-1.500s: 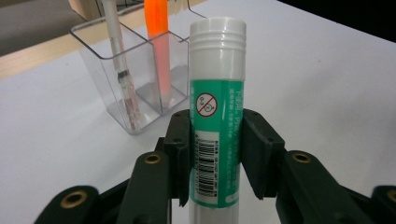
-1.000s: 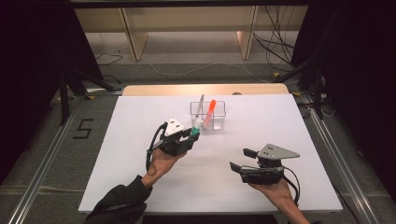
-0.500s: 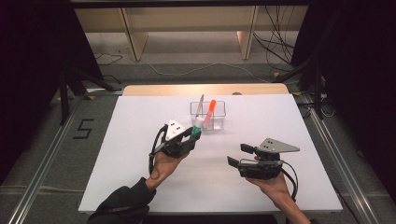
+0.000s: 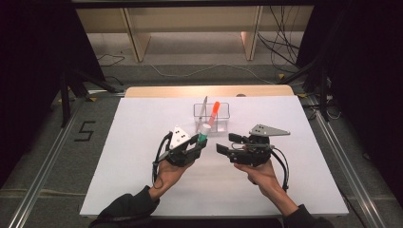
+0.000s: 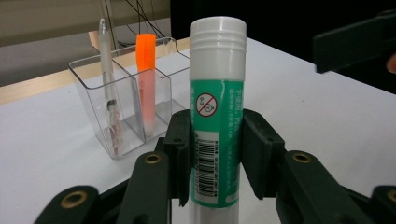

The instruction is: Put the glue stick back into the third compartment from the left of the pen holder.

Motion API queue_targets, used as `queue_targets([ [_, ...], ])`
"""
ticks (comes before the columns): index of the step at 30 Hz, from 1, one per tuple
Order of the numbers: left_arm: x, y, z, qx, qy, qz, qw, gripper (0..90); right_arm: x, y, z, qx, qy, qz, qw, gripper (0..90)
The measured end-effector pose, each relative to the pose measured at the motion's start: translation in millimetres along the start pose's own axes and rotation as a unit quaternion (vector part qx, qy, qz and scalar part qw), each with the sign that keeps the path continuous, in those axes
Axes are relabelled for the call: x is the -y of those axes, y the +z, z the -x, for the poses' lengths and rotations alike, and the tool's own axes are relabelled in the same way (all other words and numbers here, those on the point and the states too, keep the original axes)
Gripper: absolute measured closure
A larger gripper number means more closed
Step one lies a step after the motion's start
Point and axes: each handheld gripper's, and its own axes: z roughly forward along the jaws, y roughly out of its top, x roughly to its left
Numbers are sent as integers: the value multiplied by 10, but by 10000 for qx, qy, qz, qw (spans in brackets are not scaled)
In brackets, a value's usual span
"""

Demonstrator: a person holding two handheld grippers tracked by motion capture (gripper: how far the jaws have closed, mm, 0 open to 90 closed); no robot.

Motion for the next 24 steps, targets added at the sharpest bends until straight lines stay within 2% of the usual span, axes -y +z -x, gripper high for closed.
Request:
queue_targets([
  [6, 11, -25, 45, 65, 17, -26, 10000, 656, -78, 151, 14, -153, 216, 29, 9996, 316],
  [10, 12, -33, 69, 91, 0, -3, 10000, 655, -111, 228, 10, -174, 273, 12, 9995, 332],
  [17, 9, -47, 83, 103, 1, 3, 9999, 656, -138, 312, -7, -276, 432, -9, 9987, 369],
  [24, 0, -58, 110, 92, -31, 119, 9999, 656, -130, 390, -5, -360, 573, -18, 9977, 421],
])
